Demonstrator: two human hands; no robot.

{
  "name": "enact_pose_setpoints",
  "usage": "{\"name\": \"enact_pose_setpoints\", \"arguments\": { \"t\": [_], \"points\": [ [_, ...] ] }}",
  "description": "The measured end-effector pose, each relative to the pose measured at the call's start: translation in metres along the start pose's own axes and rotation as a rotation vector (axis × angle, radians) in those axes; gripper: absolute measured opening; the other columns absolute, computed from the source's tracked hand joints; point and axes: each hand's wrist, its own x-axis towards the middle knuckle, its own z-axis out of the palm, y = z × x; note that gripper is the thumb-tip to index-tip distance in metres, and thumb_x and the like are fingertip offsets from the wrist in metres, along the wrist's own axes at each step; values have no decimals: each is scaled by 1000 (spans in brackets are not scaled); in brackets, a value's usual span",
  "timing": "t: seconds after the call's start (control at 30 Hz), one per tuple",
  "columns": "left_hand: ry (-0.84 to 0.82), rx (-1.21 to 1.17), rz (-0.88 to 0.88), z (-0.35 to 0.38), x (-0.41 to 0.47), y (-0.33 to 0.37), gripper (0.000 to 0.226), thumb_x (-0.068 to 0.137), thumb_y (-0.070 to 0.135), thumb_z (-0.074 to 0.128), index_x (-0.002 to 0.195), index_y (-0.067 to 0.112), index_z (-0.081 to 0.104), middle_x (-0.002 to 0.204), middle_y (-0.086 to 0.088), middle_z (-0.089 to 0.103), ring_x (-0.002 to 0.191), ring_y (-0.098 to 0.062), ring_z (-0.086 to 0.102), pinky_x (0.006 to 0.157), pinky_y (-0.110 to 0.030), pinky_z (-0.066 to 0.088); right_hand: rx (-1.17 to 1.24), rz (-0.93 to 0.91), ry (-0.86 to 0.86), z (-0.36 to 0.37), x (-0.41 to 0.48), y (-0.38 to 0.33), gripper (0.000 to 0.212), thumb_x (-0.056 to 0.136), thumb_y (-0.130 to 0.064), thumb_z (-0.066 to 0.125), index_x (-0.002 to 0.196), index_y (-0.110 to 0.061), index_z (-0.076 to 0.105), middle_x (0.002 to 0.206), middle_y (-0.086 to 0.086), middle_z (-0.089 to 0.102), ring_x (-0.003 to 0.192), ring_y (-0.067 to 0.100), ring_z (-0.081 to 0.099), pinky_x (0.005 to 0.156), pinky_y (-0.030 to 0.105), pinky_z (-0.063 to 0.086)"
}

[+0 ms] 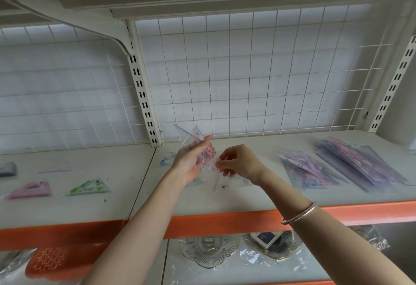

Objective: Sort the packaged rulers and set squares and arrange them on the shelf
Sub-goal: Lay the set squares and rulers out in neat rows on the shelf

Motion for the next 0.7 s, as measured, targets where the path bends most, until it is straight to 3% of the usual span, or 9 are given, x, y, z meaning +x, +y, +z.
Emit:
{"name": "enact_pose_setpoints", "arguments": {
  "t": [0.1, 0.23, 0.37, 0.47, 0.57, 0.63, 0.7],
  "points": [
    [-39, 8, -2, -2, 0, 2, 21, 95, 17, 55, 109, 4, 66, 93, -6, 67, 76, -16, 65, 68, -23, 56, 99, 51, -12, 0, 0, -2, 7, 78, 2, 70, 77, 2, 63, 64, 14, 64, 47, 15, 59, 49, 20, 48],
    [-126, 99, -11, -12, 0, 4, 19, 93, 4, 55, 109, 6, 64, 104, -11, 69, 95, -22, 66, 93, -31, 51, 278, 107, 16, -1, 1, -1, 13, 80, 4, 69, 73, -1, 59, 66, 15, 64, 46, 14, 60, 48, 19, 50],
    [-175, 157, 11, -17, 0, 0, 21, 91, -2, 55, 107, 7, 66, 100, -9, 73, 86, -16, 70, 69, -25, 57, 373, 129, 37, 0, 0, 2, 9, 81, -4, 69, 81, -4, 60, 71, 11, 67, 56, 15, 62, 55, 20, 50],
    [-112, 196, 30, -17, 1, -1, 14, 89, -1, 59, 98, 6, 67, 90, -8, 73, 74, -13, 69, 63, -22, 56, 360, 153, 0, 2, 1, 4, 11, 80, -8, 70, 83, -8, 60, 70, 5, 68, 63, 15, 61, 64, 24, 47],
    [-72, 377, 74, -21, 3, 1, 10, 85, 4, 68, 94, 9, 69, 90, -8, 74, 78, -13, 69, 59, -21, 52, 383, 133, 45, 1, 3, 4, 12, 82, -7, 69, 93, -5, 62, 73, 7, 66, 62, 17, 60, 62, 24, 48],
    [-76, 486, 95, -26, 8, 5, 12, 83, 6, 71, 95, 7, 70, 90, -8, 74, 81, -17, 68, 62, -22, 52, 455, 104, 123, -2, 7, 3, 26, 83, -6, 67, 108, -4, 59, 80, 11, 67, 63, 21, 60, 60, 25, 50],
    [-99, 590, 70, -29, 10, 11, 20, 80, 11, 75, 98, 6, 71, 95, -8, 74, 89, -19, 67, 80, -29, 50, 495, 82, 174, -6, 10, 0, 37, 85, -6, 66, 118, -6, 52, 83, 14, 68, 63, 23, 61, 58, 25, 49]
  ]
}}
